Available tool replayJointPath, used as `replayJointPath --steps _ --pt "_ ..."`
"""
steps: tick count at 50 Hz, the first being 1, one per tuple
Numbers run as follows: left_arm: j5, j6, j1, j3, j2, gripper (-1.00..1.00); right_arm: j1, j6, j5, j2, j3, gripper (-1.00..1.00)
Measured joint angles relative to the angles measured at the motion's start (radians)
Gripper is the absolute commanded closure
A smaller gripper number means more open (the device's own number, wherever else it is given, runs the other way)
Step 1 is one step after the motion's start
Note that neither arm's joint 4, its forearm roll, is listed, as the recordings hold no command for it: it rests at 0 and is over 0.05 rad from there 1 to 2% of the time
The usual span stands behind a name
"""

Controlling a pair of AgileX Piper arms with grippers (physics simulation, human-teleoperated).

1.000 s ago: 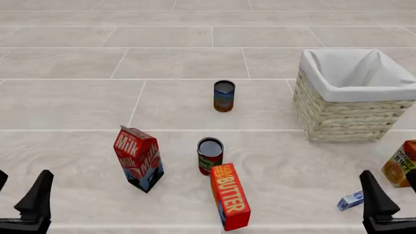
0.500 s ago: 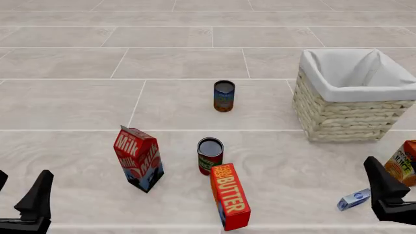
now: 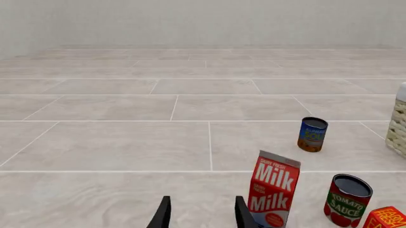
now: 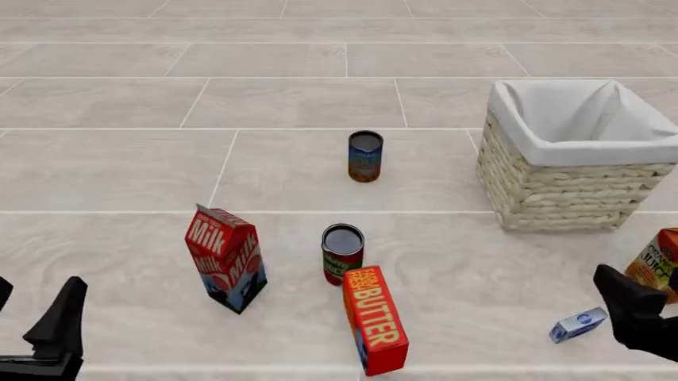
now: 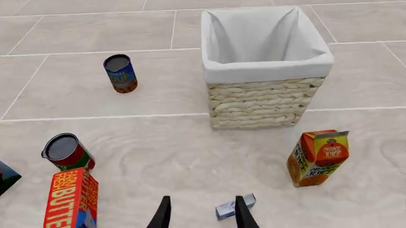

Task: Pick the cream cheese and place it in the basket.

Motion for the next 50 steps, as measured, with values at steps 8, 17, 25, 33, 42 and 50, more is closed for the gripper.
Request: replayJointPath --steps 8,17,25,33,42,50 --pt "0.0 0.0 0.0 0.0 0.0 -1.0 -0.038 0.058 0.096 0.032 -0.034 -1.0" --pt "0.0 0.0 0.0 0.0 0.0 -1.0 -0.067 0.207 0.152 0.088 -0.03 -1.0" --pt "0.0 0.0 0.0 0.0 0.0 -1.0 -0.091 0.288 0.154 0.173 -0.023 -1.0" --pt "0.0 0.0 0.0 0.0 0.0 -1.0 -0.117 0.338 0.14 0.277 -0.033 -1.0" --pt "0.0 0.0 0.0 0.0 0.0 -1.0 -0.135 0.359 0.116 0.367 -0.043 -1.0" --pt "0.0 0.0 0.0 0.0 0.0 -1.0 -0.154 0.347 0.091 0.432 -0.049 -1.0"
